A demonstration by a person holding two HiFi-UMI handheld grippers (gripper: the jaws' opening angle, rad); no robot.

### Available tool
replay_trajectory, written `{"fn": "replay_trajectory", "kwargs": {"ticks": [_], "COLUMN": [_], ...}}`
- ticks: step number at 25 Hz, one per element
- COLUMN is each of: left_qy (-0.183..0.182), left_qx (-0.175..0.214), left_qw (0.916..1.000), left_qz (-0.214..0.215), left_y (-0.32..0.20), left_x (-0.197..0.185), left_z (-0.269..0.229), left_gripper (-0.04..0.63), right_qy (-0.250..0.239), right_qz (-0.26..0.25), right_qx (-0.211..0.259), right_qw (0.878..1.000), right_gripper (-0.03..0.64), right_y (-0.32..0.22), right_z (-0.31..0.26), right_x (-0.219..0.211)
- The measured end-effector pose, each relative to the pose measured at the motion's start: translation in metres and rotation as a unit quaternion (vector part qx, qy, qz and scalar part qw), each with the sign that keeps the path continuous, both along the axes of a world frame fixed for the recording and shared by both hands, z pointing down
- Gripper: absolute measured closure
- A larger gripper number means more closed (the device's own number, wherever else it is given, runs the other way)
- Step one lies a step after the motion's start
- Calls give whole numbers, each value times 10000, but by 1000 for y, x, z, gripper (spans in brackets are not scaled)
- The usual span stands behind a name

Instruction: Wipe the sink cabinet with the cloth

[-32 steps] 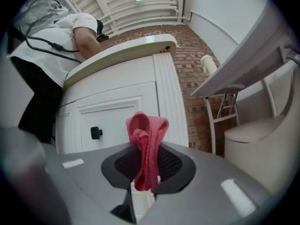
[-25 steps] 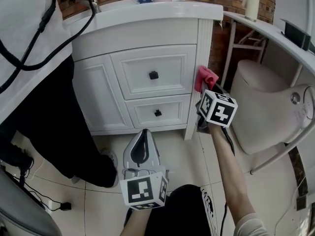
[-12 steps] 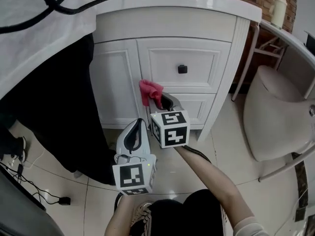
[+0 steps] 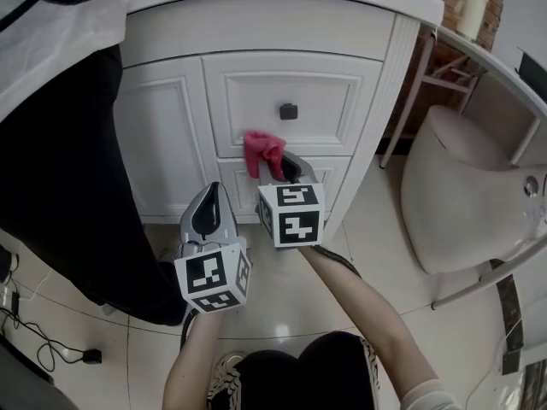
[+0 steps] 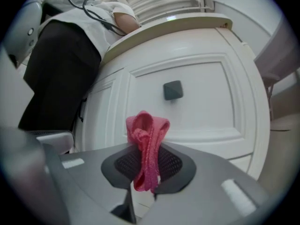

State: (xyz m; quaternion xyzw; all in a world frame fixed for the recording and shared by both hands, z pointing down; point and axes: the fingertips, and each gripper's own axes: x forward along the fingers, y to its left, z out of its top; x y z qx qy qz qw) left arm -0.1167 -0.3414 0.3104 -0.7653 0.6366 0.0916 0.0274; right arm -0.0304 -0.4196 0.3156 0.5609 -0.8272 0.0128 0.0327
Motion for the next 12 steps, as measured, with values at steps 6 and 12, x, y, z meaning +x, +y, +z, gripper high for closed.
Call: {"fn": "replay_trajectory", "kwargs": {"ticks": [6,12], "left_qy": [245,45], "left_qx": [-163,-189], "left_qw": [9991,9989], "left_qz": [293,427], "left_y": [-15,-15], "left_x": [47,73], "left_z": [0,0], "left_gripper": [584,584], "right_qy": [32,-197], "right_qz": [742,1408], "right_qx": [47,-27], "right_qw": [9972,9898], "right_gripper": [554,554], "right_y": [1,5], "right_z": [3,9], "right_x": [105,188]}}
